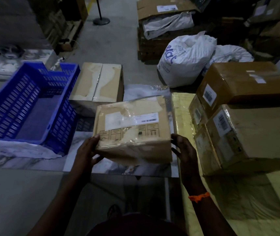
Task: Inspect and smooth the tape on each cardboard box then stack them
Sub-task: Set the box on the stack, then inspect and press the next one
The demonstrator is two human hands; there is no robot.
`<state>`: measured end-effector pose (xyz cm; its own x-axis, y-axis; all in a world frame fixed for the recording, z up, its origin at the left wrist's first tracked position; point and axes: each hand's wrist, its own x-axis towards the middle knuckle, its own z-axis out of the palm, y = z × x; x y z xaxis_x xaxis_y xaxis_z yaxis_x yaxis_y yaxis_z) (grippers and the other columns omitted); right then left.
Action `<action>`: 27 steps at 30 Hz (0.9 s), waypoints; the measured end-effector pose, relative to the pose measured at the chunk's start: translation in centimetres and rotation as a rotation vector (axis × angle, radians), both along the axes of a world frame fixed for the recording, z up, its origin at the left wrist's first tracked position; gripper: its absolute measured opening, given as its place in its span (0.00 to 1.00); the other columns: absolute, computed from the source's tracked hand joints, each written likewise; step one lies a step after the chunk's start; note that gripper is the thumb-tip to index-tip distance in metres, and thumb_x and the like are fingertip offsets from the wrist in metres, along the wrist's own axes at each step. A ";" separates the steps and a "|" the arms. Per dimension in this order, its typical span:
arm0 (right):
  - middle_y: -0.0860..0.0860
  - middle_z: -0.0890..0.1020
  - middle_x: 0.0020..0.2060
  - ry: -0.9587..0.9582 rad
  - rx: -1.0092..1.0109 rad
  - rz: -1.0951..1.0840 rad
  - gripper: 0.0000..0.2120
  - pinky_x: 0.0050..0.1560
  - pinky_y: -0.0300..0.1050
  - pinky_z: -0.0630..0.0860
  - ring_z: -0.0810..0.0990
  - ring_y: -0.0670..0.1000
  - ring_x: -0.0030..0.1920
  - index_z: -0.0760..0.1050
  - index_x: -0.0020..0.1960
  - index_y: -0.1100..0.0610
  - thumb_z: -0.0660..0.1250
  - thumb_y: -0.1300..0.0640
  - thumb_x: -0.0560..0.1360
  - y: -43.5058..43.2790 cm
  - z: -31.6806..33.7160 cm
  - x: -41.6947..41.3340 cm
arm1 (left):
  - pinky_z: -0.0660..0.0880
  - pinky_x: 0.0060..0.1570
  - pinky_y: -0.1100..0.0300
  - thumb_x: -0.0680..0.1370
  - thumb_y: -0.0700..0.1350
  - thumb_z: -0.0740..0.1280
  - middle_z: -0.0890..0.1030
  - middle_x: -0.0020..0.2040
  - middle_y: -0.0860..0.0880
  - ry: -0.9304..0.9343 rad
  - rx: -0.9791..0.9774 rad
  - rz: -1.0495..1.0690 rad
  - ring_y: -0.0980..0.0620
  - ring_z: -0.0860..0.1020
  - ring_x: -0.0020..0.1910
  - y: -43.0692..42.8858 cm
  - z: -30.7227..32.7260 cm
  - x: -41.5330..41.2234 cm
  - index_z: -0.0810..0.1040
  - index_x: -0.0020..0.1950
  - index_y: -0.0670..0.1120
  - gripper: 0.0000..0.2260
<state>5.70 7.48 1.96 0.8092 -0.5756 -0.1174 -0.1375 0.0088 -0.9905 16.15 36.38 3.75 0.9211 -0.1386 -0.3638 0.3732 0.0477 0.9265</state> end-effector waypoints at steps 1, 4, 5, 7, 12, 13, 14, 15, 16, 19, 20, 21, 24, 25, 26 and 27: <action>0.43 0.85 0.56 0.030 -0.037 0.007 0.12 0.61 0.45 0.79 0.81 0.43 0.61 0.80 0.62 0.49 0.65 0.47 0.82 0.0 -0.3 0.4 | 0.77 0.60 0.44 0.83 0.52 0.63 0.84 0.61 0.46 0.005 0.002 0.013 0.46 0.83 0.61 0.9 -0.2 0.2 0.77 0.67 0.46 0.17; 0.47 0.83 0.60 0.163 -0.073 0.061 0.27 0.64 0.51 0.78 0.80 0.48 0.63 0.79 0.64 0.50 0.75 0.35 0.72 -0.2 -2.7 1.9 | 0.78 0.58 0.46 0.82 0.53 0.64 0.84 0.60 0.45 -0.002 0.031 0.075 0.45 0.83 0.60 3.1 -0.9 0.9 0.78 0.64 0.46 0.16; 0.49 0.83 0.61 0.206 -0.038 0.057 0.30 0.64 0.52 0.79 0.80 0.50 0.63 0.78 0.65 0.50 0.75 0.33 0.70 -0.2 -3.2 2.5 | 0.78 0.58 0.46 0.82 0.54 0.65 0.83 0.61 0.44 -0.012 0.041 0.085 0.44 0.82 0.61 3.7 -1.1 1.1 0.77 0.64 0.46 0.16; 0.51 0.81 0.62 0.270 0.033 0.071 0.33 0.59 0.49 0.80 0.81 0.51 0.60 0.75 0.69 0.53 0.75 0.37 0.71 -0.3 -3.8 3.5 | 0.77 0.60 0.45 0.80 0.57 0.67 0.81 0.63 0.43 -0.032 0.059 0.092 0.43 0.80 0.62 4.6 -1.3 1.6 0.75 0.68 0.47 0.21; 0.52 0.82 0.55 0.375 0.214 0.091 0.27 0.39 0.39 0.77 0.83 0.50 0.49 0.73 0.65 0.55 0.74 0.40 0.75 -0.2 -3.6 5.9 | 0.78 0.60 0.42 0.82 0.45 0.66 0.78 0.67 0.43 -0.206 0.221 0.126 0.44 0.79 0.64 6.9 -0.9 2.9 0.72 0.74 0.48 0.20; 0.50 0.85 0.49 0.368 0.202 0.152 0.24 0.38 0.40 0.79 0.84 0.50 0.45 0.78 0.58 0.56 0.74 0.38 0.74 0.6 -3.5 6.6 | 0.78 0.60 0.41 0.82 0.44 0.67 0.78 0.67 0.43 -0.270 0.301 0.158 0.44 0.78 0.64 8.3 -0.7 2.8 0.73 0.73 0.48 0.19; 0.50 0.87 0.46 0.356 0.199 0.174 0.22 0.41 0.43 0.82 0.86 0.51 0.44 0.81 0.53 0.55 0.75 0.38 0.73 0.4 -3.6 6.5 | 0.78 0.61 0.40 0.81 0.42 0.68 0.78 0.67 0.43 -0.335 0.407 0.152 0.44 0.78 0.64 8.5 -1.0 3.0 0.75 0.71 0.48 0.18; 0.51 0.88 0.47 0.329 0.203 0.187 0.18 0.47 0.47 0.84 0.87 0.52 0.46 0.82 0.52 0.53 0.75 0.39 0.73 0.3 -3.9 6.5 | 0.78 0.61 0.40 0.81 0.38 0.69 0.78 0.66 0.43 -0.400 0.503 0.130 0.44 0.78 0.64 8.6 -1.1 3.1 0.77 0.70 0.49 0.18; 0.52 0.88 0.50 0.289 0.201 0.186 0.15 0.50 0.50 0.85 0.87 0.52 0.49 0.82 0.54 0.52 0.75 0.42 0.74 0.4 -4.0 6.3 | 0.78 0.61 0.43 0.80 0.34 0.68 0.79 0.65 0.44 -0.471 0.579 0.100 0.44 0.78 0.63 8.6 -1.2 3.2 0.78 0.69 0.50 0.19; 0.53 0.87 0.55 0.215 0.213 0.164 0.15 0.48 0.46 0.84 0.87 0.51 0.52 0.80 0.60 0.51 0.76 0.50 0.75 0.8 -4.4 6.0 | 0.75 0.57 0.65 0.80 0.31 0.65 0.79 0.65 0.48 -0.556 0.591 0.025 0.53 0.77 0.62 7.6 0.2 3.1 0.78 0.65 0.56 0.23; 0.52 0.87 0.55 0.209 0.200 0.167 0.19 0.50 0.48 0.84 0.87 0.51 0.54 0.79 0.63 0.52 0.77 0.49 0.75 1.0 -4.4 6.0 | 0.75 0.55 0.67 0.82 0.34 0.65 0.78 0.65 0.49 -0.528 0.548 0.027 0.55 0.76 0.62 7.2 0.5 2.9 0.78 0.65 0.57 0.20; 0.52 0.87 0.56 0.200 0.182 0.167 0.22 0.53 0.51 0.84 0.87 0.52 0.55 0.79 0.65 0.53 0.78 0.47 0.74 1.3 -4.4 6.0 | 0.75 0.55 0.63 0.83 0.39 0.65 0.78 0.66 0.50 -0.480 0.495 0.040 0.54 0.76 0.62 7.2 0.6 2.8 0.78 0.66 0.57 0.16; 0.50 0.87 0.55 0.163 0.155 0.159 0.23 0.57 0.52 0.83 0.86 0.51 0.56 0.79 0.66 0.54 0.77 0.47 0.74 1.8 -4.3 5.9 | 0.75 0.60 0.48 0.79 0.58 0.64 0.76 0.69 0.50 -0.354 0.380 0.036 0.49 0.75 0.65 7.3 0.8 2.3 0.77 0.68 0.61 0.18; 0.50 0.87 0.55 0.146 0.142 0.152 0.20 0.55 0.50 0.83 0.86 0.50 0.55 0.79 0.66 0.53 0.76 0.50 0.75 1.9 -3.9 5.8 | 0.75 0.61 0.45 0.77 0.63 0.62 0.75 0.70 0.50 -0.321 0.351 0.019 0.49 0.75 0.66 7.1 0.8 2.1 0.76 0.70 0.62 0.22; 0.49 0.87 0.55 0.132 0.118 0.147 0.19 0.53 0.47 0.83 0.86 0.49 0.55 0.79 0.66 0.52 0.76 0.52 0.76 2.0 -3.5 5.7 | 0.74 0.62 0.44 0.75 0.68 0.61 0.74 0.71 0.50 -0.287 0.324 0.010 0.49 0.74 0.67 6.7 0.8 1.9 0.75 0.71 0.62 0.26; 0.49 0.87 0.55 0.125 0.087 0.135 0.20 0.52 0.45 0.83 0.86 0.48 0.55 0.78 0.67 0.52 0.76 0.53 0.77 2.1 -2.9 5.6 | 0.73 0.64 0.45 0.73 0.72 0.62 0.75 0.70 0.51 -0.250 0.285 0.006 0.50 0.73 0.68 6.3 0.9 1.6 0.75 0.72 0.60 0.31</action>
<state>11.32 9.54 -0.99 0.8544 -0.4460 -0.2666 -0.2651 0.0670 -0.9619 17.79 42.66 4.61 0.9868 -0.0589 -0.1510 0.1344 -0.2237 0.9653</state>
